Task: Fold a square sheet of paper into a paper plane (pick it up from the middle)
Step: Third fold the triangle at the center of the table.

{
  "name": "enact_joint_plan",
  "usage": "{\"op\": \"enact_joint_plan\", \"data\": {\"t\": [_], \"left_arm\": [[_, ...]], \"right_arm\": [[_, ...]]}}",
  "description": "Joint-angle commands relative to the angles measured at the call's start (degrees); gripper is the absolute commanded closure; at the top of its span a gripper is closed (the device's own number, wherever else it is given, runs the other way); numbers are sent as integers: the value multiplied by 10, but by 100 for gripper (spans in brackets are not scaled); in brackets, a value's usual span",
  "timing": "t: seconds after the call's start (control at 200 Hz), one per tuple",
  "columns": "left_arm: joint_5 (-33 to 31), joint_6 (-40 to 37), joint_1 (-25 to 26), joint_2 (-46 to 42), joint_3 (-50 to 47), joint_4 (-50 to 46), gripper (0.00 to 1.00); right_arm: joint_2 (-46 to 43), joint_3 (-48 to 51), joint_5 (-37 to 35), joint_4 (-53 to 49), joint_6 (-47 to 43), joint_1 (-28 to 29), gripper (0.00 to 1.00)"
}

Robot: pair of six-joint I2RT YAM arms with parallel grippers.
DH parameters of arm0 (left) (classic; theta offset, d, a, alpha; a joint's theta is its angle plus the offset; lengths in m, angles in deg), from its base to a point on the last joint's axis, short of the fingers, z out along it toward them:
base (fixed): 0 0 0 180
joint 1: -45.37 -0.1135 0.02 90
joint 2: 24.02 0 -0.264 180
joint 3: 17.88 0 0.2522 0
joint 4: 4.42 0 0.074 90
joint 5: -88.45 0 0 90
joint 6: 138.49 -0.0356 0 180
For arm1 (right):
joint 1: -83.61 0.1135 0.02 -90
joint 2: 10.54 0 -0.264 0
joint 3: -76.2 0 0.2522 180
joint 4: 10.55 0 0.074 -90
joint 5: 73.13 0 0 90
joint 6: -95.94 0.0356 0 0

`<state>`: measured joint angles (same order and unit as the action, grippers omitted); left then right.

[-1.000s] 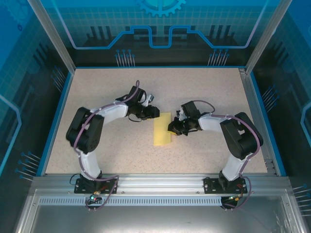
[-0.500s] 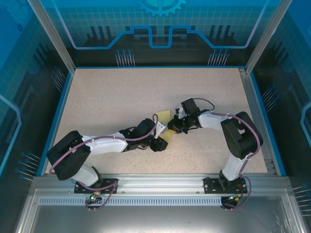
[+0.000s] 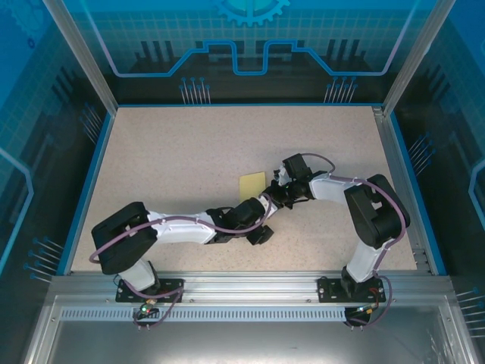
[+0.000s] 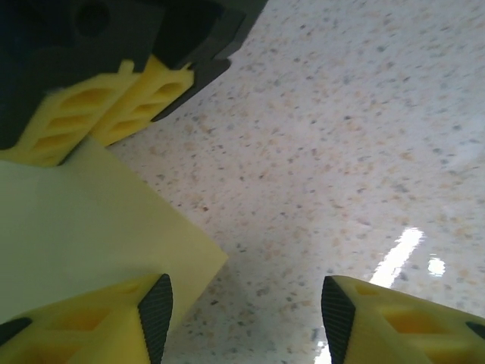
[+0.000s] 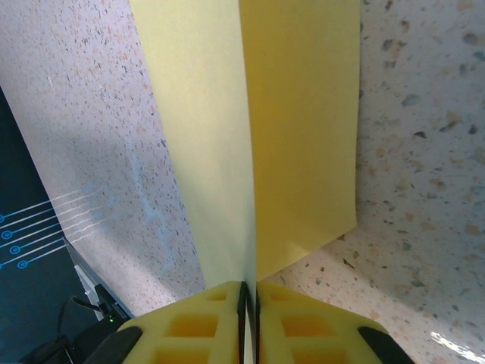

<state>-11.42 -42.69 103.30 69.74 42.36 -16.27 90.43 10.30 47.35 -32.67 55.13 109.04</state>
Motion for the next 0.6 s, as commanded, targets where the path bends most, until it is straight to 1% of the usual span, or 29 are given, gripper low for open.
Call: {"op": "enact_joint_plan", "data": {"t": [0.0,0.185,0.265,0.325,0.38,0.425,0.49,0.53,0.595], "left_arm": [[-66,-22,8,24,24,-10,42],[-110,-21,13,44,34,0,47],[-117,-19,13,42,34,1,57],[-126,-18,13,38,31,-1,67],[-134,-19,13,31,24,3,71],[-138,-19,12,25,18,5,78],[-138,-20,12,16,14,5,85],[-141,-19,12,13,10,6,92],[-141,-21,10,11,9,8,99]], "right_arm": [[6,-6,10,-17,-8,-10,86],[3,-3,9,-17,-8,-11,86],[1,-1,8,-17,-8,-10,86],[0,-1,4,-21,-8,-11,86],[-1,-1,3,-22,-9,-11,86],[-2,1,2,-21,-10,-11,85],[-3,1,4,-20,-9,-12,85],[-3,2,4,-19,-9,-12,85],[-5,2,3,-21,-10,-11,85]]}}
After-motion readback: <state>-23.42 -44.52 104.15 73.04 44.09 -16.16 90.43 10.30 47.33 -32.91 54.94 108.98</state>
